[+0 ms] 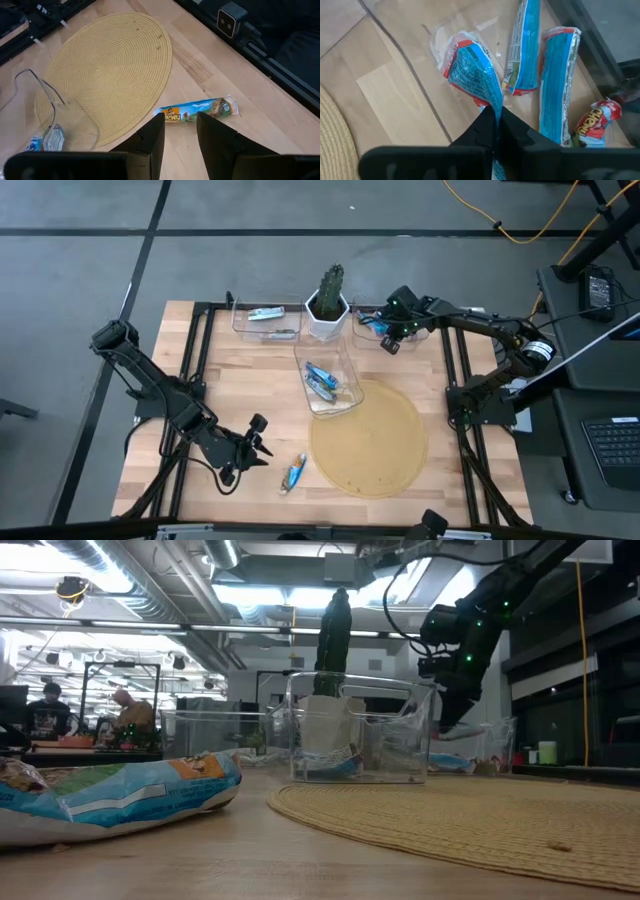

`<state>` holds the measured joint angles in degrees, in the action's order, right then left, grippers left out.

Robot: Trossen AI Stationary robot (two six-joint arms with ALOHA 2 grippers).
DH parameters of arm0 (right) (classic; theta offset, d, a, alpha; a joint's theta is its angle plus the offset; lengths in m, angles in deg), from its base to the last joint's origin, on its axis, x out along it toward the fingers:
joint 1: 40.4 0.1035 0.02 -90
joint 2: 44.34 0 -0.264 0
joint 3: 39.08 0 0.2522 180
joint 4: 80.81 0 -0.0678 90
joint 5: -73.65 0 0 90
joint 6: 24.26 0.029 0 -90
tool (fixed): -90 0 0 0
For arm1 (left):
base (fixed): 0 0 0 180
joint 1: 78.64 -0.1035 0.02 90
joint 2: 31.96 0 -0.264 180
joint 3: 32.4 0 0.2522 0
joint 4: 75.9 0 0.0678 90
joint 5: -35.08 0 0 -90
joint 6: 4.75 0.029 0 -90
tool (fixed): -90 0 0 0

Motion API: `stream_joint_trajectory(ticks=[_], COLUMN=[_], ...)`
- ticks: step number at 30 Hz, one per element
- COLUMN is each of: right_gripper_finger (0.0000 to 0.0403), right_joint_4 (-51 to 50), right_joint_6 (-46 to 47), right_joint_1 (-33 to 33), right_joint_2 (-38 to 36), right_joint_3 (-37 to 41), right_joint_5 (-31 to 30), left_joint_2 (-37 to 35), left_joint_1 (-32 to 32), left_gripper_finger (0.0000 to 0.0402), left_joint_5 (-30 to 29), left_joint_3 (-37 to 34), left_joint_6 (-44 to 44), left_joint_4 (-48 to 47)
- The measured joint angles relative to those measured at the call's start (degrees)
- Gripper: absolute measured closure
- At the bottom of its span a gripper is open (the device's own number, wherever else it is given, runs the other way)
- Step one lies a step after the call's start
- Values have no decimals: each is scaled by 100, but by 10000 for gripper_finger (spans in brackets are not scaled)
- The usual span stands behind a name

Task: Pick and place Granola Bars by type
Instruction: Put the red green granola bar into the right transparent bin

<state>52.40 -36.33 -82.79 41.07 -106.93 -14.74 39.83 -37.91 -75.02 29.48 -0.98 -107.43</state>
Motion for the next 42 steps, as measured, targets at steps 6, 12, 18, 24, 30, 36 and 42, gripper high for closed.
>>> stream_joint_trajectory(ticks=[6,12,18,24,30,36,42], right_gripper_finger=[384,380,387,371,369,368,367], right_joint_4=[176,378,397,400,399,393,388], right_joint_6=[142,148,151,174,144,3,-22], right_joint_1=[0,-18,-92,-129,-129,-127,-127], right_joint_2=[112,579,950,1063,1073,1078,1033], right_joint_3=[16,16,-112,-137,-134,-126,-119], right_joint_5=[2,4,4,73,283,323,305], left_joint_2=[0,0,0,0,0,0,0], left_joint_1=[-2,-2,-2,-2,-2,-2,-2], left_gripper_finger=[298,295,299,297,296,299,295], left_joint_5=[0,0,2,10,9,7,7], left_joint_3=[0,0,0,0,0,0,0], left_joint_6=[87,153,167,256,254,254,256], left_joint_4=[3,4,1,1,4,2,4])
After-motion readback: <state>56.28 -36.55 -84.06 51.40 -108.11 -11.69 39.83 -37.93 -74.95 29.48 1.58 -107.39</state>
